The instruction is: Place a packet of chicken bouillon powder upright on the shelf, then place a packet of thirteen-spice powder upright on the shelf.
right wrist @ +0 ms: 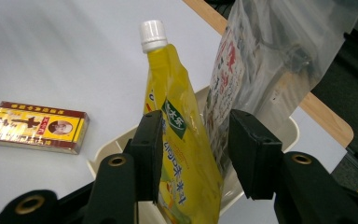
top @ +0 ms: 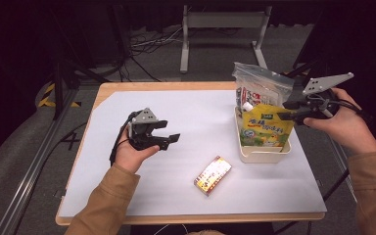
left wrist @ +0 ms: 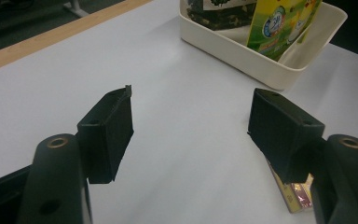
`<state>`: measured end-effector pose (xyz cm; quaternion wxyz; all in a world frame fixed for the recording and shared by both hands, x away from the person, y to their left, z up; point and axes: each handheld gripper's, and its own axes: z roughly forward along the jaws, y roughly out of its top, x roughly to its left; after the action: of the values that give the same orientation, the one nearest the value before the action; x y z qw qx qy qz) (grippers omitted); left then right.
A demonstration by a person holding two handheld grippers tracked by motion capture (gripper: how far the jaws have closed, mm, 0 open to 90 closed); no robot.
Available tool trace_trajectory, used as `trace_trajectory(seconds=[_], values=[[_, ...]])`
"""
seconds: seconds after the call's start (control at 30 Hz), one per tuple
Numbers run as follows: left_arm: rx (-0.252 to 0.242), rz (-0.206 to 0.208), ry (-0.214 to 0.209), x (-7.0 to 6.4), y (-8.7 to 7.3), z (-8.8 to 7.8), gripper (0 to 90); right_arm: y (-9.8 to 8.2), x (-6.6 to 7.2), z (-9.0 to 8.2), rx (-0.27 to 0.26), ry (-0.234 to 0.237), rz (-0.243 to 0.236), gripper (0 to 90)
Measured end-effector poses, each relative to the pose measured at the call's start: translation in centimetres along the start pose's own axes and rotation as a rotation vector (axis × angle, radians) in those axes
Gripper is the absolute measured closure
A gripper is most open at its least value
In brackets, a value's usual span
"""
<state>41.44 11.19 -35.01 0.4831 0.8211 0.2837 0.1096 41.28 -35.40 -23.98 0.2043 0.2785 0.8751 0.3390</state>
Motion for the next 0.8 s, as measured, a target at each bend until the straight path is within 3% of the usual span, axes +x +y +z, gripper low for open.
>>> trace_trajectory(seconds=[0.37,0.8], values=[[0.015,-0.004,-0.012,-0.3,0.1,0.1,30.5,0.0,2.3,-2.4,-0.125,-0.019,0.037,46.3],[0.047,-0.005,-0.033,-1.1,0.2,0.6,29.4,-0.7,4.9,-2.9,-0.211,0.003,0.119,41.5]])
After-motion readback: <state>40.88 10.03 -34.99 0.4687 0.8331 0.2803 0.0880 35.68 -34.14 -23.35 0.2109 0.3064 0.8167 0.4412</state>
